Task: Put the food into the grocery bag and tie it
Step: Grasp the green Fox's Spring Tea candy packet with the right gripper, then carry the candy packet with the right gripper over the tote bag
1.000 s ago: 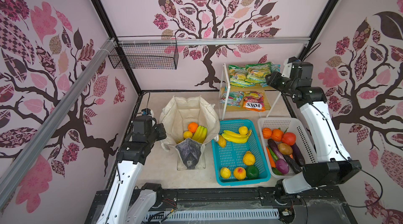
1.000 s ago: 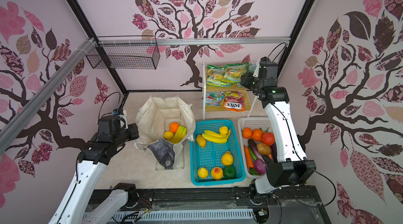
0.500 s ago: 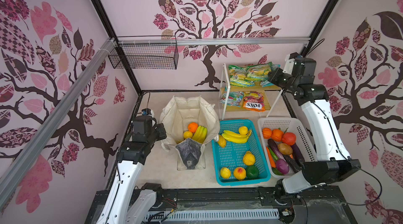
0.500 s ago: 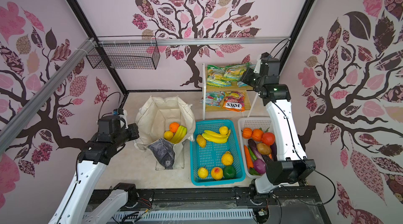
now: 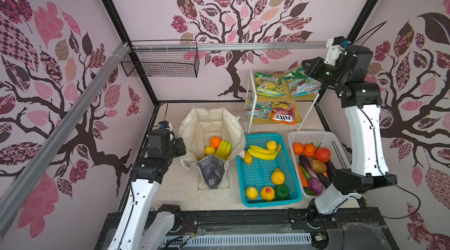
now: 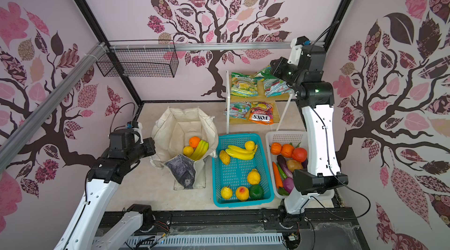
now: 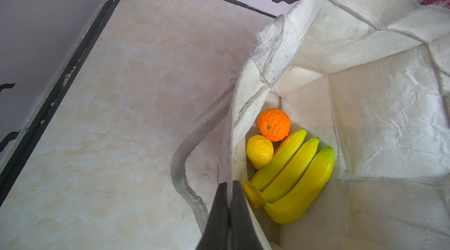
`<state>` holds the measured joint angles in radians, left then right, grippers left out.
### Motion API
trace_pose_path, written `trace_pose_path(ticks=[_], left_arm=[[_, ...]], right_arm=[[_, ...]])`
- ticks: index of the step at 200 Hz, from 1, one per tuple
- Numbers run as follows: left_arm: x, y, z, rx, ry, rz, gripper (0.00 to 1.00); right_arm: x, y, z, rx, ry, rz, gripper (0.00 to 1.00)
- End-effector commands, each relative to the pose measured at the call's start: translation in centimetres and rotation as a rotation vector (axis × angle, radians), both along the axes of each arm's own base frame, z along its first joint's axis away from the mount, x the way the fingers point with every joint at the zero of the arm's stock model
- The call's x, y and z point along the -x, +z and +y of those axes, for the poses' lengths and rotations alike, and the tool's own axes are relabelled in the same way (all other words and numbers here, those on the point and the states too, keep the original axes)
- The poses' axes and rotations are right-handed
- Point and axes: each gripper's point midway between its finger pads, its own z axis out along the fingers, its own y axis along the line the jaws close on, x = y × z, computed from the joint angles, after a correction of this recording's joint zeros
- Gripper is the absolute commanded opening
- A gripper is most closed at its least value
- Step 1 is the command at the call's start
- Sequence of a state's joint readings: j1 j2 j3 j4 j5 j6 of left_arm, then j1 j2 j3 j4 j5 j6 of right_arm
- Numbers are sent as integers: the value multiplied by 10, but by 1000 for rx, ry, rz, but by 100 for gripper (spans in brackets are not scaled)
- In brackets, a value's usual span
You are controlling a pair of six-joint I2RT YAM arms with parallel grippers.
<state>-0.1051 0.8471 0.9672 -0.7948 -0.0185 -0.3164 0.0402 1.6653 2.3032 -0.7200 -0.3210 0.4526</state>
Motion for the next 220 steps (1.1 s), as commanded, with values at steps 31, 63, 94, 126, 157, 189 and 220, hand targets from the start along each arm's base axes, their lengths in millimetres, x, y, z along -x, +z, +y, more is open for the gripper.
trace_pose_path(ticks=[31,63,94,126,157,189,220], left_arm=[[0,-7,-1,-1,-10,5,0],[-1,-7,-1,-1,-9,7,0],[-1,-7,-2,1,-13,7,0],[-1,-7,-1,2,-12,6,0],[-1,-7,-2,3,-12,9,0],[0,-8,-1,1,-10,9,0],[0,-7,-1,3,-11,7,0]], right_arm=[[23,24,23,-25,99,-51,0],[50,34,56,54,140,-102,0],[71,35,80,55,190,-109,0],[93,35,115,75,252,-125,0],[115,26,163,108,344,-123,0],[144,11,222,194,416,-133,0],[151,-18,271,203,520,-73,0]])
